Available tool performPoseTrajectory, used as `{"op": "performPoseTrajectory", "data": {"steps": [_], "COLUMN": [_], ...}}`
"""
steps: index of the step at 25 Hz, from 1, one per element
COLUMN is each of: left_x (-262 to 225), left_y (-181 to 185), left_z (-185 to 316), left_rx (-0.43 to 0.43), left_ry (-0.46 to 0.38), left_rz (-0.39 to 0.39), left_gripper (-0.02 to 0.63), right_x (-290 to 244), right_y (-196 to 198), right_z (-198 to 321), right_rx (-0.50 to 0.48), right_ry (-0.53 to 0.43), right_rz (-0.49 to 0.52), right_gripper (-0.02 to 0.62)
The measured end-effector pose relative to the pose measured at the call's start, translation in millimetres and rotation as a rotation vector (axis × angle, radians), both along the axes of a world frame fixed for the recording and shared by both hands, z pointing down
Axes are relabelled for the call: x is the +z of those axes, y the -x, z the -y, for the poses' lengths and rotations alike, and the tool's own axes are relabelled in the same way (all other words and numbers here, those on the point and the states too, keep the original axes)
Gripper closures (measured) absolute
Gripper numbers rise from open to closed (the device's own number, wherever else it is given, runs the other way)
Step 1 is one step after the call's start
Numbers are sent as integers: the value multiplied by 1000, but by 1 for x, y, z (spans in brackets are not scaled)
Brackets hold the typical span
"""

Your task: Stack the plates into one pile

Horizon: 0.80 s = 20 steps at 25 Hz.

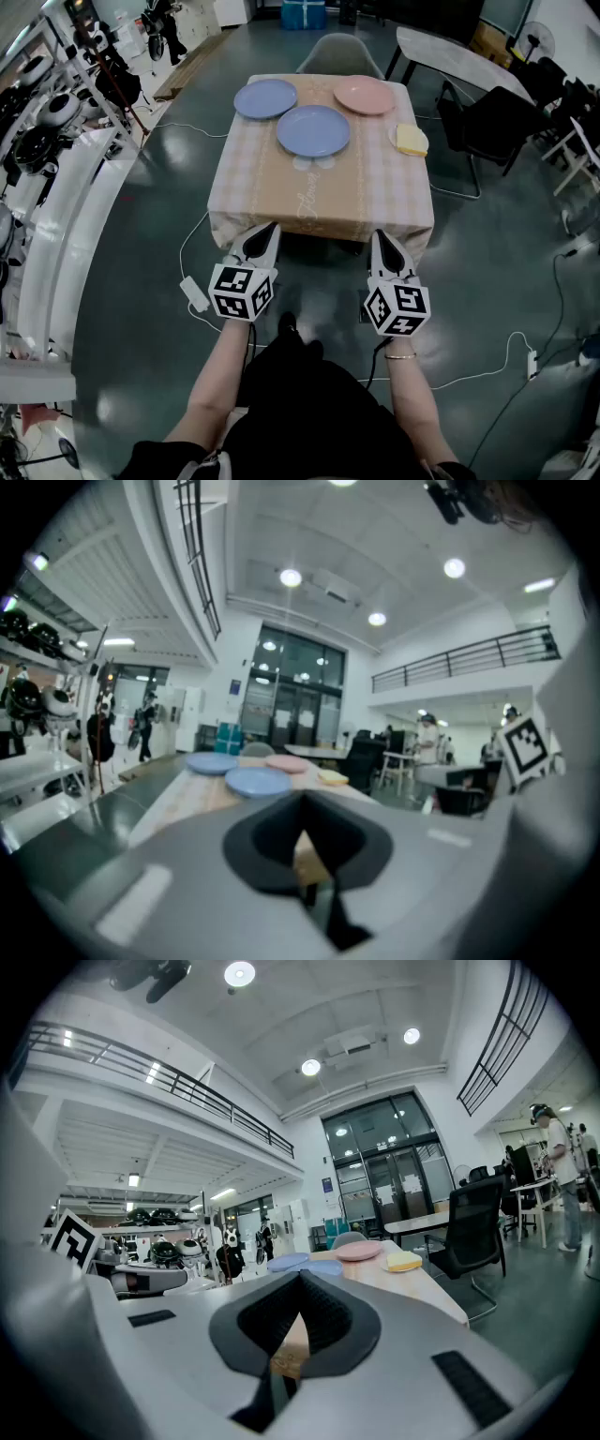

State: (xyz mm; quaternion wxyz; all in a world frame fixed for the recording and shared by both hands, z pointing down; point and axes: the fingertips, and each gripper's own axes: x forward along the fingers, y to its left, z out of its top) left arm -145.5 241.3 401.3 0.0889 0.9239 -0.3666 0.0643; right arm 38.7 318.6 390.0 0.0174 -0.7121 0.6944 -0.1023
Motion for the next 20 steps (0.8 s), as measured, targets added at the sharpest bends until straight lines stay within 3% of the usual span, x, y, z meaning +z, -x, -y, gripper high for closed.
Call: {"op": "performPoseTrajectory", "data": {"steps": [20], "left_x": [3], "left_y": [8], "left_z": [34], "left_rx": [-80], "left_ry": [-4], "left_rz": [-3], "left_gripper": [597], "right_x": [3], "right_y": [-5], "right_z": [25], "right_rx": [-6], "right_ry": [-10], "right_rz": [29], "right_gripper": [589]}}
